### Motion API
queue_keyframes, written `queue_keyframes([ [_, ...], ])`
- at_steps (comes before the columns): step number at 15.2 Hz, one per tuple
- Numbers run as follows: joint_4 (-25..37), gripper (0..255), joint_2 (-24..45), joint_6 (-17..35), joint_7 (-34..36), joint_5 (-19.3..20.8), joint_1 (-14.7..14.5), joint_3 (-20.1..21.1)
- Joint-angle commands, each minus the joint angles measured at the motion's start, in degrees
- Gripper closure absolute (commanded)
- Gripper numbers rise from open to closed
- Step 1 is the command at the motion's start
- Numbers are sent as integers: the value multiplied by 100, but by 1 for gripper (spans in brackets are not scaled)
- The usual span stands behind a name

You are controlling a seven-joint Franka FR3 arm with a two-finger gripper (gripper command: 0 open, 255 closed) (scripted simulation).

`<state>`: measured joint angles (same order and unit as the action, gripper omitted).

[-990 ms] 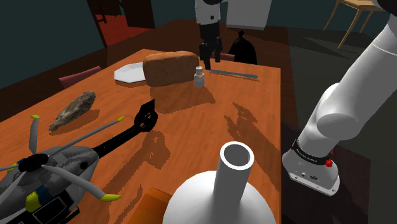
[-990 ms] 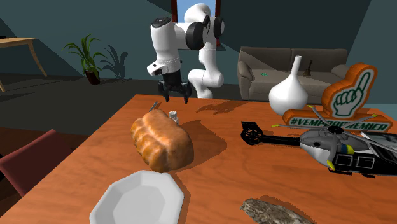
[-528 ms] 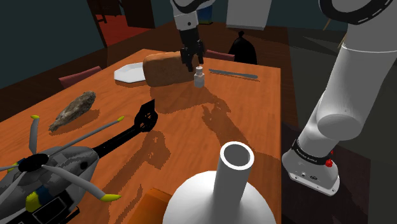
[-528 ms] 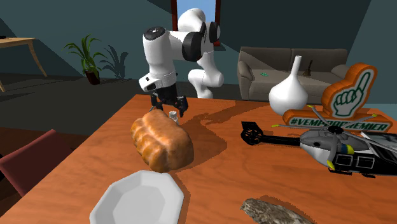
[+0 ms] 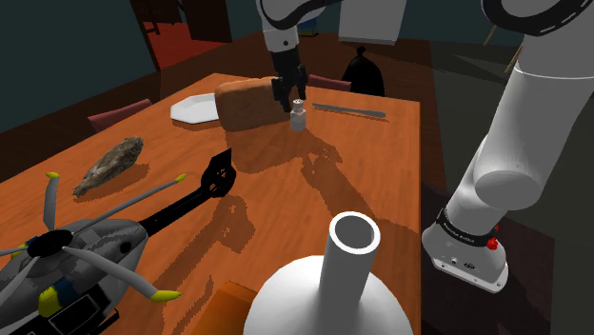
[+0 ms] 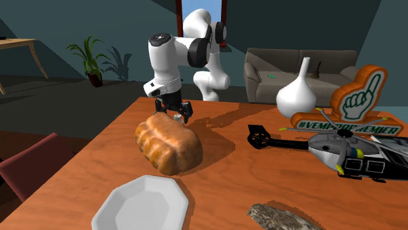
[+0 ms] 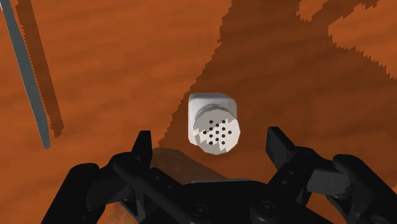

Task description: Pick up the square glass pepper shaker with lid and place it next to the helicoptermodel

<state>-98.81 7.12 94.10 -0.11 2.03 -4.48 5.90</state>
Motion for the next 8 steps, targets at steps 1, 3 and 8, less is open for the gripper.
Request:
queue_keyframes([
  [1, -153, 0, 140, 215, -22, -28, -9, 12],
  [3, -153, 0, 140, 215, -22, -28, -9, 11],
  [8, -186, 255, 139, 245, -39, -27, -2, 2],
])
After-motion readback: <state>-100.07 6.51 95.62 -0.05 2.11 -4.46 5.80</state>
